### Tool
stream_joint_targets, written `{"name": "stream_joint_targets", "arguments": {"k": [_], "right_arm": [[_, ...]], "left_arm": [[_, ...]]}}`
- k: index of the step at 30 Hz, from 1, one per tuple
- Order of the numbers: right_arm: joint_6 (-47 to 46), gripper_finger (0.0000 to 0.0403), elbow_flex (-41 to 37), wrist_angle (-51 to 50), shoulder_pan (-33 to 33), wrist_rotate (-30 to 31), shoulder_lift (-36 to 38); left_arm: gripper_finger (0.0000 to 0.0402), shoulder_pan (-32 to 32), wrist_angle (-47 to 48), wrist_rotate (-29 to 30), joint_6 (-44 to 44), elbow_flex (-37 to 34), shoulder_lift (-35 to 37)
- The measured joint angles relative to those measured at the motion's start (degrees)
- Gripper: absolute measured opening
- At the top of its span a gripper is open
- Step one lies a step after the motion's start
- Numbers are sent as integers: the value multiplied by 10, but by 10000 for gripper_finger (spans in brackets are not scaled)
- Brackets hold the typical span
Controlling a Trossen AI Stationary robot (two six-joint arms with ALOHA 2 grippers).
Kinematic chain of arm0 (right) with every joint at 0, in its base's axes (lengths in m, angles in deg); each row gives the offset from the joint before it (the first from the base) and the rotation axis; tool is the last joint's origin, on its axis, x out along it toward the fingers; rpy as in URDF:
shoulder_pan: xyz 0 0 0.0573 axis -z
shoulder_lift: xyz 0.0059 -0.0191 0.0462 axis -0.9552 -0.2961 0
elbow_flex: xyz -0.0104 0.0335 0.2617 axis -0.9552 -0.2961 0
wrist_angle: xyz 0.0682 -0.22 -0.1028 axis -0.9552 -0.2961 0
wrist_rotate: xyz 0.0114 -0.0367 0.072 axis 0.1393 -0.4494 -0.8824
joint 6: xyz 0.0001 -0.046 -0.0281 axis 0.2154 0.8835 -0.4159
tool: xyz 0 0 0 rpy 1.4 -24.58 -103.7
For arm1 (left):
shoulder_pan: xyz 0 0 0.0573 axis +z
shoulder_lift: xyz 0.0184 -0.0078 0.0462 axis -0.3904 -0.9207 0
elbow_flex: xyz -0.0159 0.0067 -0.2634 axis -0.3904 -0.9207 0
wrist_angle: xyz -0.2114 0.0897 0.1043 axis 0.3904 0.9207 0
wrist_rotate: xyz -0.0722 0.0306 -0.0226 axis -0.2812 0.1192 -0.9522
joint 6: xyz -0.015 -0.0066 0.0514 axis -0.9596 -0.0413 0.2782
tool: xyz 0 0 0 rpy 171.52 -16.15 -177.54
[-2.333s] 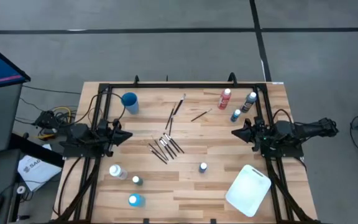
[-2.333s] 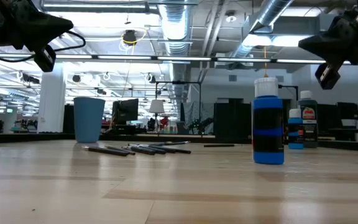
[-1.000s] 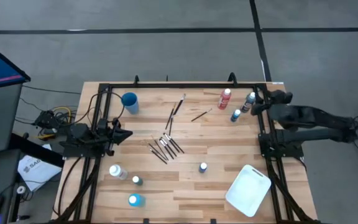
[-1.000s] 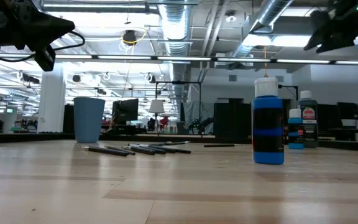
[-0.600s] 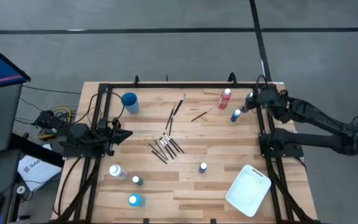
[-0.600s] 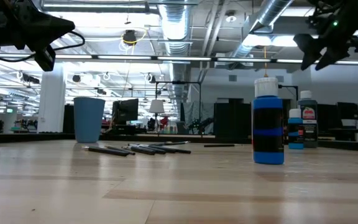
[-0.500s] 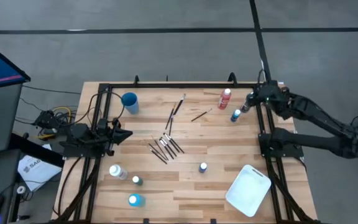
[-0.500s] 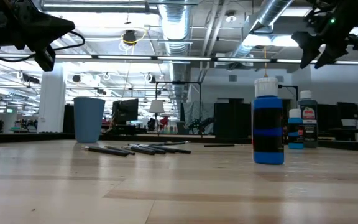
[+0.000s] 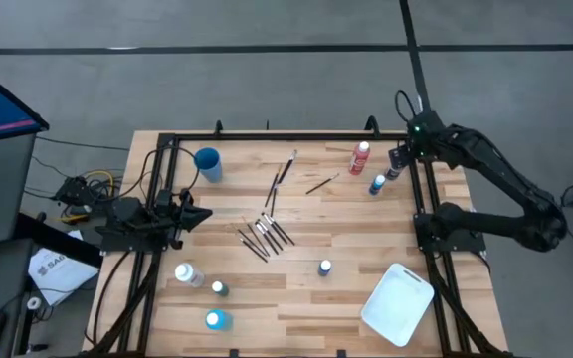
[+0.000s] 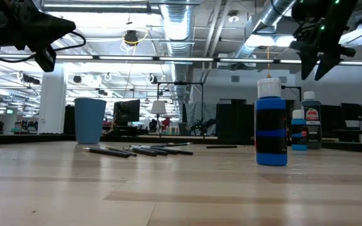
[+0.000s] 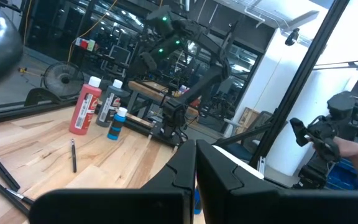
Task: Pick & Place Paint Supplies
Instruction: Put the top small blue paint bottle into the white bin
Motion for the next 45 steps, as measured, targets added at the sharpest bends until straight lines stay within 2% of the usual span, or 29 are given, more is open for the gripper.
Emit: {"name": "stream_joint_targets", "arguments": {"k": [4,8,14,21,41,45], "right_arm": [[1,221,5,-39,1,-68,-27],[1,221,5,-35,-41,-133,-48],[-28,221,5,-33,-110,-118,-87],[-35,221,0,-30,-151,-74,-142],[13,220,-51,82,-130,-75,-233],[17,202,-51,80,-130,-78,-235]], "left_arm": [[4,0,0,0,0,0,0],[4,0,0,0,0,0,0],[4,0,0,0,0,0,0],[4,0,0,0,0,0,0],[4,0,0,0,0,0,0],[4,0,0,0,0,0,0]]}}
